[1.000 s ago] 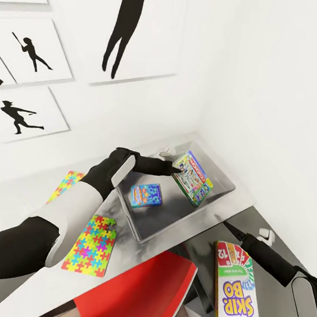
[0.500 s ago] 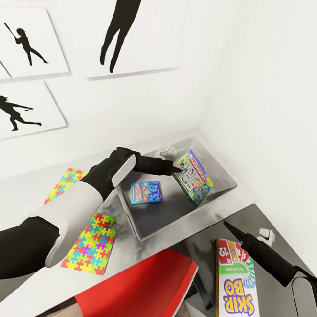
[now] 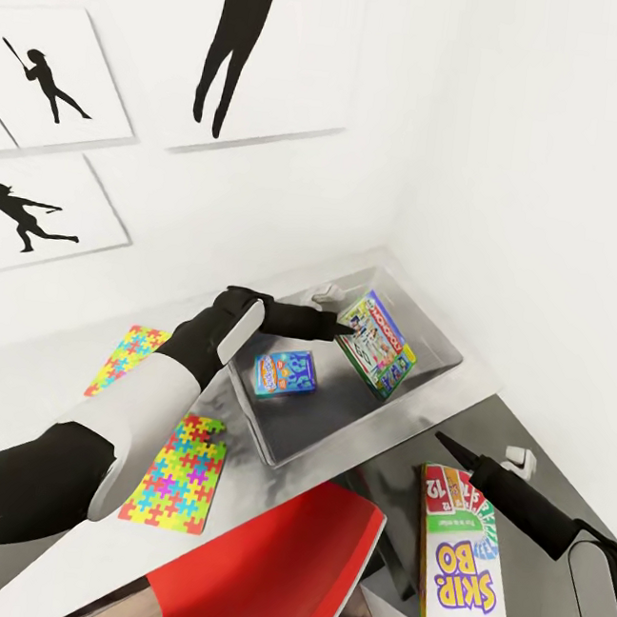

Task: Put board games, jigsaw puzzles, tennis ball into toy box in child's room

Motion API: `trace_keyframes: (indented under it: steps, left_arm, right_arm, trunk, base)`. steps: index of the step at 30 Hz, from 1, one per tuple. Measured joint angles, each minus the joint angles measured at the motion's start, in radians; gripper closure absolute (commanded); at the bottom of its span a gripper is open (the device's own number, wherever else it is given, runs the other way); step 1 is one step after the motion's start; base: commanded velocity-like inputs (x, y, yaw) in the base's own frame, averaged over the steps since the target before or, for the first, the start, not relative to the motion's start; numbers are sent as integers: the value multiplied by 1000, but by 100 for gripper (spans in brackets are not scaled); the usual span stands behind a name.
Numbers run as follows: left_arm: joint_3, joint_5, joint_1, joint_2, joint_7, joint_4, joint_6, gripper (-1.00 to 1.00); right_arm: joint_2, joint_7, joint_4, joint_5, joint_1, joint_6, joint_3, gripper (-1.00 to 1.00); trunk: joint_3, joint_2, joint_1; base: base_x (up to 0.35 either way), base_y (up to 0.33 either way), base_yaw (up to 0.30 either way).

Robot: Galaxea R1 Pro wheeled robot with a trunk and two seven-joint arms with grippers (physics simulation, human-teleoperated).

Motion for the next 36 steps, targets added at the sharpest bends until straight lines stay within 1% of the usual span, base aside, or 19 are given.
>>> trace_keyframes:
  steps: [16,17,36]
  left_arm:
    - [-1,1,0,0,0,-14,1,100]
    - [-2,1,0,0,0,-14,1,-100]
    - [-2,1,0,0,0,-21,1,-100]
  right_arm:
    - [0,2,0,-8,0,1,-2,-100]
    - [0,2,0,-9,0,1,-2,-100]
    - [-1,2,0,-9,2,1,-9,-100]
  trunk:
    - [0,0,0]
    - [0,0,0]
    - [0,0,0]
  base:
    - [0,0,0]
    - [0,0,0]
    - [0,0,0]
